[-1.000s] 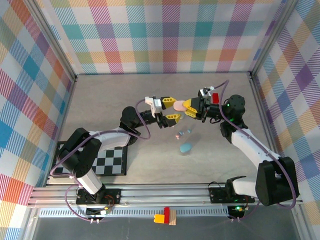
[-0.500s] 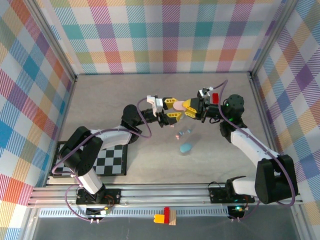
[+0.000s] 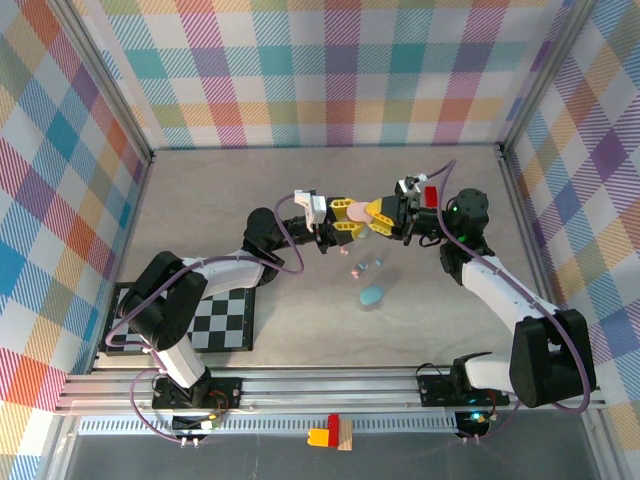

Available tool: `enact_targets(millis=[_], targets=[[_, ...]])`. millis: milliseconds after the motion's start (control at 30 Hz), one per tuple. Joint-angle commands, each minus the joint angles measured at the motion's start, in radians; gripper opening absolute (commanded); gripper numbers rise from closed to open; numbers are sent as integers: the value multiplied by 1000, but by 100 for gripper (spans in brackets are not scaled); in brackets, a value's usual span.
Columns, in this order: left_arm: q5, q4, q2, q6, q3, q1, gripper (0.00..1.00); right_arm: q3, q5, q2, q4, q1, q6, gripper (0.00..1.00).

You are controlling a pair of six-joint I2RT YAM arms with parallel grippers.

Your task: Insert the wireless bluetooth earbuds into the charging case

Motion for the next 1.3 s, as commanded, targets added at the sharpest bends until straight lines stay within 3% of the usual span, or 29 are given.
enact_targets(millis=[0,67,167,367,533,733,867,1033,1267], targets=[[32,53,9,-5,22,-6,28,12,6,-18,-59,6,-65,19],[32,52,6,-5,16,-6,28,27,14,-34,-126,4,-126,42],[30,50,-1,-8,0,-3,28,74,46,-75,-373,2,-307,64],[104,44,-17,-73,-18,19,28,290,220,-151,-1073,5,-1010,83],[175,47,-32,-142,-35,34,28,427,373,-177,-1373,40,-1469,87],[213,50,-57,-198,-53,36,29,459,401,-186,-1405,115,-1754,92],[211,49,-76,-214,-50,35,29,466,462,-167,-1414,163,-1857,93],[218,49,-80,-218,-42,35,30,467,565,-137,-1412,175,-1884,93],[227,50,-78,-210,-56,35,30,443,622,-181,-1292,175,-1790,91]])
